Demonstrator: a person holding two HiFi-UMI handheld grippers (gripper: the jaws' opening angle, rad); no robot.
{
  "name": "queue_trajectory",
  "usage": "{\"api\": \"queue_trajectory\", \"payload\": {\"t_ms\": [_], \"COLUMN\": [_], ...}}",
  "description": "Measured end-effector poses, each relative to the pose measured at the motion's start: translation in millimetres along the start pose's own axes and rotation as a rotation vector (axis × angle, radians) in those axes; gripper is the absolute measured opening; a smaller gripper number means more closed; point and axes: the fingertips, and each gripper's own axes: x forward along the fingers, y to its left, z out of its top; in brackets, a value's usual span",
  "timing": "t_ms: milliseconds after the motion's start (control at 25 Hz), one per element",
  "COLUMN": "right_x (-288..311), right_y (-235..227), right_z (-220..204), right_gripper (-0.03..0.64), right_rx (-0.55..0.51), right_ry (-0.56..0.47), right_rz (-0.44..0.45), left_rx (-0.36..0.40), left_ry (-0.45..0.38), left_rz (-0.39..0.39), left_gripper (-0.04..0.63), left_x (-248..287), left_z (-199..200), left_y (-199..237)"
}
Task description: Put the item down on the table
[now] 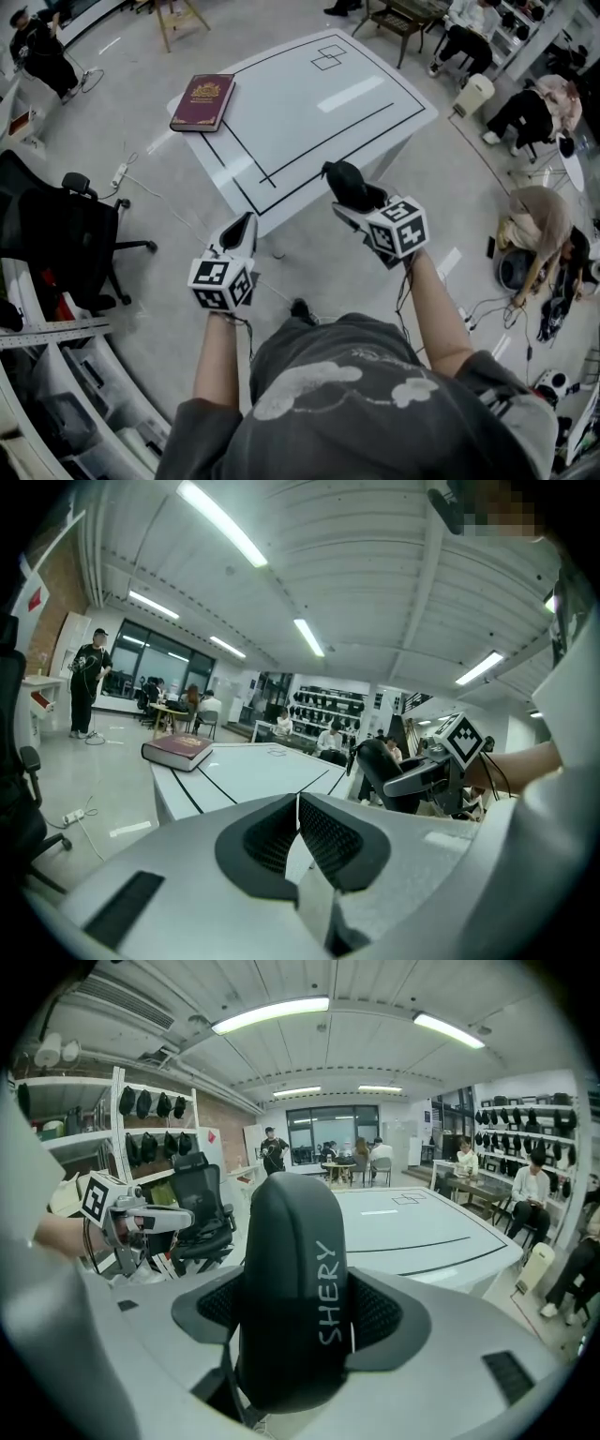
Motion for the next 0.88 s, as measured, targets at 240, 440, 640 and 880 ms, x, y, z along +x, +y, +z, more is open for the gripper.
{"api": "queue_trajectory", "payload": {"t_ms": [240,440,640,880], "right_x": [35,70,122,189], "right_y": [-8,-27,-53,-94], "right_z": [16,29,57,105], "right_gripper": [0.319,0.319,0.319,0.319], "right_rx": [-0.040,-0.105,-0.175,-0.308], "right_ry": [0.028,0.056,0.057,0.066], "right_rz": [0.017,0.051,0.118,0.221], "left_rx": [-0.016,-0.033,-0.038,-0.062], "left_ry": [-0.011,-0.018,-0.033,-0.034], "left_rz": [0.016,0.075,0.181,0.313], "left_gripper": [0.006,0.006,0.006,0.006], "left_x": [14,23,40,86], "left_z": [7,10,21,41], "left_y": [27,50,84,123]}}
